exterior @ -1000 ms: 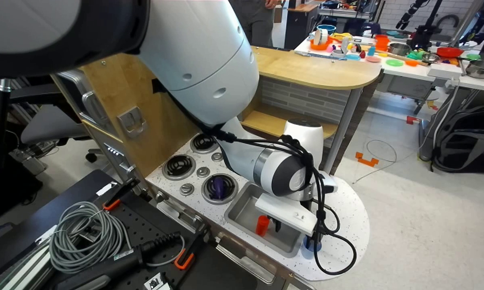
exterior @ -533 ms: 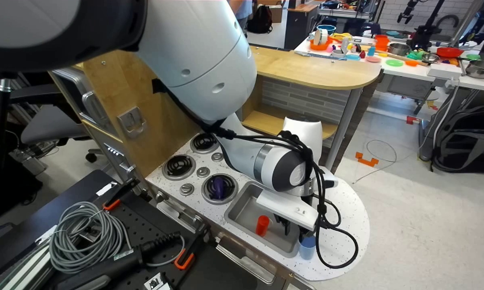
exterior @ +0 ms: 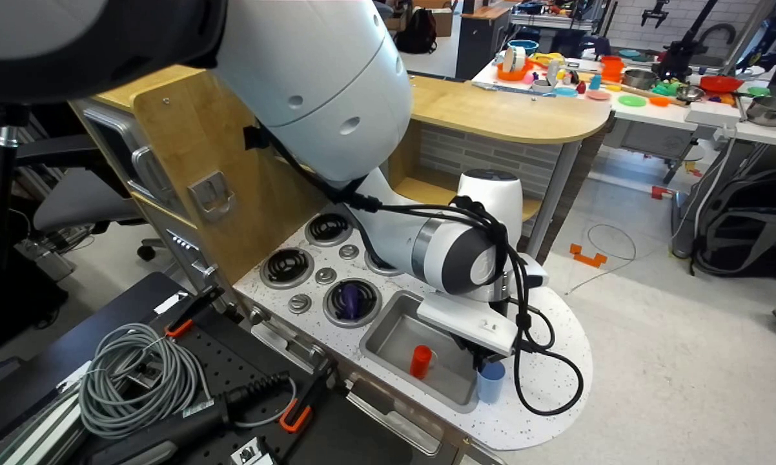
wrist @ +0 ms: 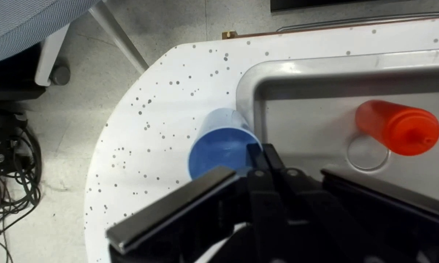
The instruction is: Put the blue cup in the sink
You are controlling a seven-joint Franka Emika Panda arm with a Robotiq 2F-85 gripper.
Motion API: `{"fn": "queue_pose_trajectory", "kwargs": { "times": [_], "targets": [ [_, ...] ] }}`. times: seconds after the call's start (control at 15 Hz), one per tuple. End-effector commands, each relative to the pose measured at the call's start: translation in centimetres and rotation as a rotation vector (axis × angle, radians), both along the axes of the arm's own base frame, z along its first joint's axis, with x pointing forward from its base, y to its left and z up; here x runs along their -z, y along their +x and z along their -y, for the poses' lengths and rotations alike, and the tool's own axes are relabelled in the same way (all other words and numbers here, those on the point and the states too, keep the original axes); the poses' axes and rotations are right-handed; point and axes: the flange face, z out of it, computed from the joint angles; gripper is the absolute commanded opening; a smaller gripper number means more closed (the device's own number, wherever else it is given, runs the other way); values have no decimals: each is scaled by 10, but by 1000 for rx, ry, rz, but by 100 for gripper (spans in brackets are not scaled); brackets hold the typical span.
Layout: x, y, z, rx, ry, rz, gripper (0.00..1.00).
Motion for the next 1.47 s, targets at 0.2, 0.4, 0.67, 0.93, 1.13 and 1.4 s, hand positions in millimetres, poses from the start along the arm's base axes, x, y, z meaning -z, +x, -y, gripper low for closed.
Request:
{"fn": "queue_pose_trajectory", "kwargs": {
  "times": [0.2, 0.4, 0.67, 0.93, 1.13, 1.4],
  "targets": [
    [-31, -13, -47, -77, 105, 1, 1],
    [-24, -18, -61, -78, 106, -5, 1],
    [-18, -18, -63, -91, 86, 8, 1],
    [-10, -14, -67, -98, 83, 26, 1],
    [3, -6, -70, -68, 72, 52, 1],
    [21, 13, -69, -4, 46, 65, 1]
  ]
}}
